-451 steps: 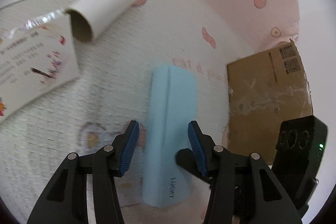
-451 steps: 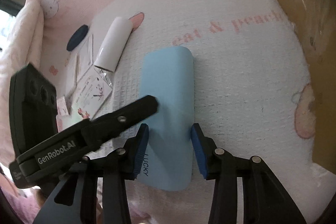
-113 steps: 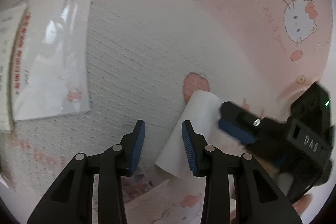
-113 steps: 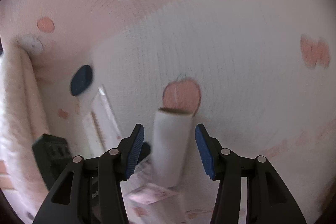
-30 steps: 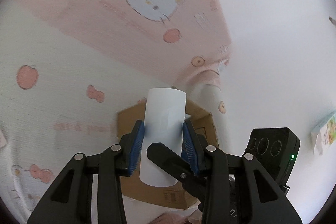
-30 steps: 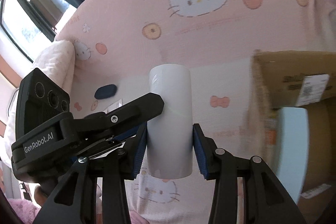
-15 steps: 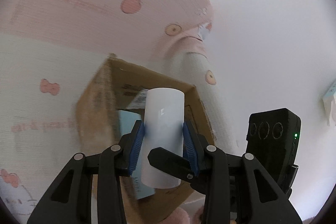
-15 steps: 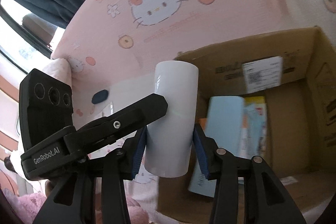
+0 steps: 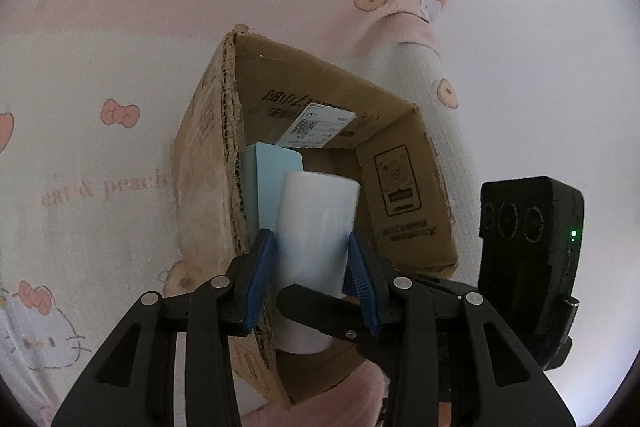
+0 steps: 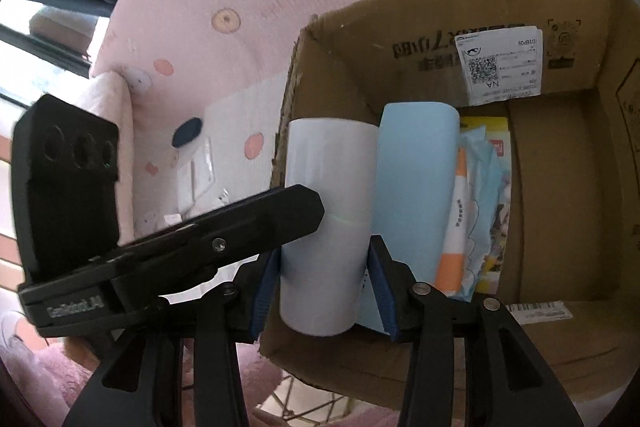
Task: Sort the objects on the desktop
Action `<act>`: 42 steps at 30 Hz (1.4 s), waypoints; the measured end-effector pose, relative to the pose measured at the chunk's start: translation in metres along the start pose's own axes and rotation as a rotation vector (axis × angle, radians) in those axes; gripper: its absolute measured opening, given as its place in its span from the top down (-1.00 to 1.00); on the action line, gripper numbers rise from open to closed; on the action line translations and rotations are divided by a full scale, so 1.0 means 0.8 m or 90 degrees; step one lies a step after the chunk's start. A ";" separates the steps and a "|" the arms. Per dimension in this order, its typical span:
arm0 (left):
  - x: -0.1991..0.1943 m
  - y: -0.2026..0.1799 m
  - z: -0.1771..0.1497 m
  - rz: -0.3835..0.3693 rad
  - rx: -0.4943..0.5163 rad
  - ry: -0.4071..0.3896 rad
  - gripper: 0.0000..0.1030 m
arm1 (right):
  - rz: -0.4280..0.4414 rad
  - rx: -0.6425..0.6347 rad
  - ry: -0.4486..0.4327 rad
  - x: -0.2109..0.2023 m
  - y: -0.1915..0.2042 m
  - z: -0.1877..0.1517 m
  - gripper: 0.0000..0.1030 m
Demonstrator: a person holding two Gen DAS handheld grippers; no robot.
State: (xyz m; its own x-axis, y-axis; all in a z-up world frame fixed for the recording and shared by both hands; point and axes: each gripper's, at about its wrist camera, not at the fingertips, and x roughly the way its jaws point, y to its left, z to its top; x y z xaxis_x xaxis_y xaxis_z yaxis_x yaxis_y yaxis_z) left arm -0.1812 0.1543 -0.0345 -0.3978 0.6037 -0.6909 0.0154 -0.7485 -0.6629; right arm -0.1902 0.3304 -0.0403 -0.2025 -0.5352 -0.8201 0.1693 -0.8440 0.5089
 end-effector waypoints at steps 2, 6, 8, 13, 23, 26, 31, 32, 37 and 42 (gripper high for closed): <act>-0.002 -0.003 -0.001 0.012 0.008 -0.004 0.18 | -0.015 -0.017 0.002 -0.001 0.004 0.001 0.12; -0.005 -0.003 0.003 0.014 0.000 -0.002 0.17 | -0.038 -0.041 -0.009 -0.012 0.005 0.004 -0.07; -0.006 -0.001 0.005 0.007 -0.009 -0.002 0.15 | -0.047 -0.044 -0.024 -0.022 0.000 0.007 -0.13; -0.008 0.001 0.006 0.006 -0.016 -0.004 0.14 | -0.059 -0.005 -0.041 -0.033 -0.033 0.011 -0.15; -0.013 -0.018 0.006 0.097 0.051 -0.072 0.18 | -0.068 0.178 -0.064 -0.018 -0.127 0.031 0.74; -0.011 -0.019 0.007 0.123 0.067 -0.077 0.35 | -0.075 0.168 -0.019 0.002 -0.124 0.041 0.74; -0.006 -0.016 0.010 0.113 0.064 -0.067 0.37 | -0.117 0.101 0.028 0.020 -0.097 0.052 0.74; -0.005 -0.016 0.010 0.114 0.065 -0.067 0.37 | -0.123 0.094 0.036 0.023 -0.094 0.053 0.74; -0.002 -0.014 0.012 0.108 0.066 -0.058 0.37 | -0.133 0.082 0.070 0.030 -0.092 0.060 0.74; 0.004 -0.010 0.011 0.088 0.051 -0.039 0.37 | -0.130 0.071 0.086 0.034 -0.086 0.074 0.74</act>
State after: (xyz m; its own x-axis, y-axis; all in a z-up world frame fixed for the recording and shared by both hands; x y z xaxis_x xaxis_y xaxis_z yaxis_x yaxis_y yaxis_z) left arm -0.1903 0.1599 -0.0285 -0.4519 0.4772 -0.7537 0.0013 -0.8445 -0.5355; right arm -0.2642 0.3716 -0.0825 -0.0895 -0.3503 -0.9324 0.0286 -0.9366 0.3492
